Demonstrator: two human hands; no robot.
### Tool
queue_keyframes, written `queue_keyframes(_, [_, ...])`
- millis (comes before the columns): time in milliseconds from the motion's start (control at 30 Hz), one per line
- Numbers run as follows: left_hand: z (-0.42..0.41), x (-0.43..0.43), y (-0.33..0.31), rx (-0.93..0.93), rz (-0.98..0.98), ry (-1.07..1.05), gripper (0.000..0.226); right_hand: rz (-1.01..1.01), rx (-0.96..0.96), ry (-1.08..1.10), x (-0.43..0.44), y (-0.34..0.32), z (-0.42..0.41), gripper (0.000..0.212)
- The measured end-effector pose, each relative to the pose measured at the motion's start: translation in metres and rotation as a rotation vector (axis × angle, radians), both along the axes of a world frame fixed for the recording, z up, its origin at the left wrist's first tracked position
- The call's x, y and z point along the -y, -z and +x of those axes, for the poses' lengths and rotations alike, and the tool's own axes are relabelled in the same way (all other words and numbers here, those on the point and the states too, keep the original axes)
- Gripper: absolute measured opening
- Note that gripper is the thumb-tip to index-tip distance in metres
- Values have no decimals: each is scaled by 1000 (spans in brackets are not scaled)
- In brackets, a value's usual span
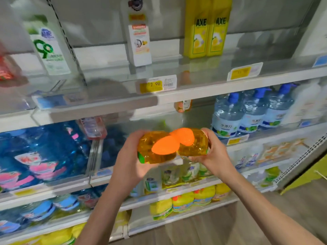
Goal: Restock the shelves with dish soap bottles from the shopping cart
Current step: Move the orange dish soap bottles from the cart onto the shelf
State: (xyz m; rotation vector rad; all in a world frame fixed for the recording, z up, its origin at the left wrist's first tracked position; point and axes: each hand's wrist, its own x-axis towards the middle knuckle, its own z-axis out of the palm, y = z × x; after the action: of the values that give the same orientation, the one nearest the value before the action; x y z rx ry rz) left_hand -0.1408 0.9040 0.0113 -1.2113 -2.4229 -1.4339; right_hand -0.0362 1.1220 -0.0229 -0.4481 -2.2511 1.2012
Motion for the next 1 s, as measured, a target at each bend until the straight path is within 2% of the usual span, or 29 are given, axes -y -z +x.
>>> queue_keyframes(133, [-37,-34,27,0,18,-28,78,-19,-15,1,-31,20,-36,72])
queue_keyframes(233, [-59,-57,43,72,36,-75,84,-44,-37,1,-53,30,-60,76])
queue_keyframes(433, [-97,-95,79,117,45,-132,73,-66,41,-58,-95,56,-99,83])
queue_keyframes(600, [-134,-122,106,241,99,-224,89,-170,59,-131,-130,73,-122,81])
queue_keyframes(800, [-165,-145,111,219,161,-119,84,-287,69,-293,-152,79,-153,76])
queue_keyframes(933, [-187,-152,113,251,145,-91,88,-273,54,-294,-155,84,-166,82])
queue_keyframes(1000, [-189,-154,113,268,160,-70,87,-250,41,-250,-151,89,-166,74])
